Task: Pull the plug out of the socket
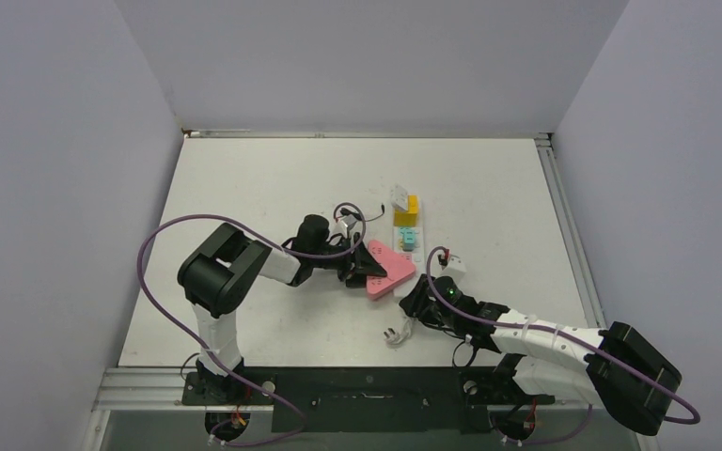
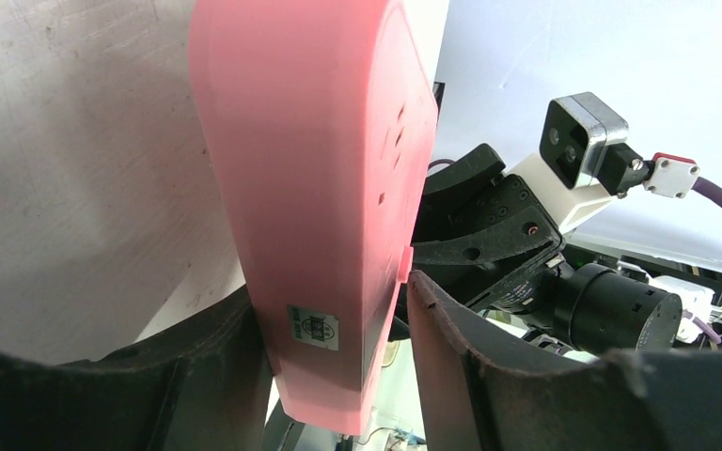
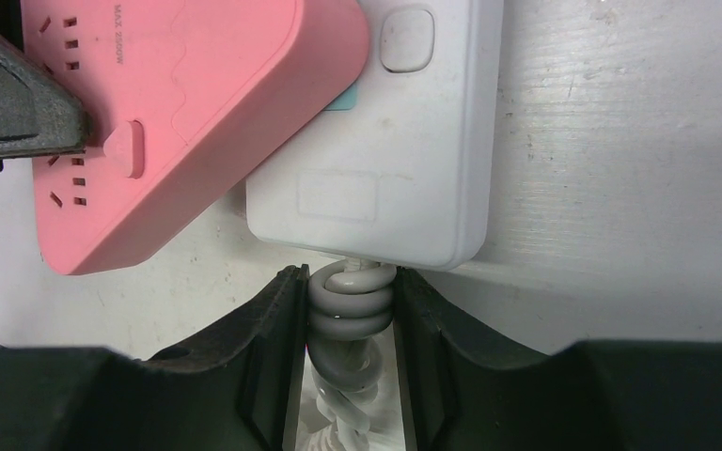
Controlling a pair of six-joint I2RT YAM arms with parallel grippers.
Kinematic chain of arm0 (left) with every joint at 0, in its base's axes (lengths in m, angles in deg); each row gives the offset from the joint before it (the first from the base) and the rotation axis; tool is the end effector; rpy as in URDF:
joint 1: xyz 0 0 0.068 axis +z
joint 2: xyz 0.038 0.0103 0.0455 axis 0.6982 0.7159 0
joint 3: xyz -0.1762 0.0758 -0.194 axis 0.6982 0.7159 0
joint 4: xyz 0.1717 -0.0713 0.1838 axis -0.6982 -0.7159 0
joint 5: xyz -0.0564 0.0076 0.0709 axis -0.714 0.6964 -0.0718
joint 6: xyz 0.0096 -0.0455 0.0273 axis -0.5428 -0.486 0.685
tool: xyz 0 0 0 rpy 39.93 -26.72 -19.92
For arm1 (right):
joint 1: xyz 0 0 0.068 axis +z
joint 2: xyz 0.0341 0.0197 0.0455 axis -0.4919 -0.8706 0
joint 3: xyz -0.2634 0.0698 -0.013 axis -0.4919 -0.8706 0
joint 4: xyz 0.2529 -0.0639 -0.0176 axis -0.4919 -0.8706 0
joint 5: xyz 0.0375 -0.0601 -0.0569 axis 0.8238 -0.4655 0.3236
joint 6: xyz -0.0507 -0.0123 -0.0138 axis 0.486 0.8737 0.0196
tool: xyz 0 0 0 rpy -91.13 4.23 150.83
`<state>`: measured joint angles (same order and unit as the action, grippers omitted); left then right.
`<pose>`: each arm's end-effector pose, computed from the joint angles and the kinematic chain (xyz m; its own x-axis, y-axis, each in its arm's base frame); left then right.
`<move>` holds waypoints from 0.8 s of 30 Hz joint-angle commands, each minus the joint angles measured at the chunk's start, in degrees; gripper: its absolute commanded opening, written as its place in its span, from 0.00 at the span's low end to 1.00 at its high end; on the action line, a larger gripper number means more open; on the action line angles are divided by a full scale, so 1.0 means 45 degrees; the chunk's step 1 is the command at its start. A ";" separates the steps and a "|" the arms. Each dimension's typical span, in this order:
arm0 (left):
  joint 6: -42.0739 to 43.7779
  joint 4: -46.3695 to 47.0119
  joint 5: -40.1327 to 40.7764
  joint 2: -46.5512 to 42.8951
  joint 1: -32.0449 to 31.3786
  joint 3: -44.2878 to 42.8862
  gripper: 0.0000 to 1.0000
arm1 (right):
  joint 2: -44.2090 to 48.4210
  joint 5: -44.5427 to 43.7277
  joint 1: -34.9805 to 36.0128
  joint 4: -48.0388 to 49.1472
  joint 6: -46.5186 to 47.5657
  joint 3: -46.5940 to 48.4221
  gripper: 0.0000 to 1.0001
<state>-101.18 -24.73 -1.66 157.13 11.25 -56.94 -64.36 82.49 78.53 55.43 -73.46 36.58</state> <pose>0.2738 -0.2097 0.1093 -0.9947 -0.0929 0.0446 -0.0735 0.3357 -0.9391 0.1261 0.1394 0.1374 -0.8310 0.3396 -0.4407 0.0239 0.8131 0.5816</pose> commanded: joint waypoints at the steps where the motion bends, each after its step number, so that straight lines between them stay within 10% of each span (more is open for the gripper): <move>1: -0.0293 0.1234 -0.0319 0.0063 0.0094 -0.0085 0.45 | 0.0192 0.0398 -0.0024 0.1284 -0.0214 0.0063 0.05; 24: -0.1041 0.2315 -0.0320 0.0182 0.0091 0.0228 0.07 | -0.0435 0.0018 -0.0168 0.1416 -0.0109 -0.0447 0.05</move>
<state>-103.81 -20.18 -2.93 157.13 11.45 -56.28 -64.90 83.25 78.18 58.73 -73.87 34.96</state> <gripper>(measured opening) 0.338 0.347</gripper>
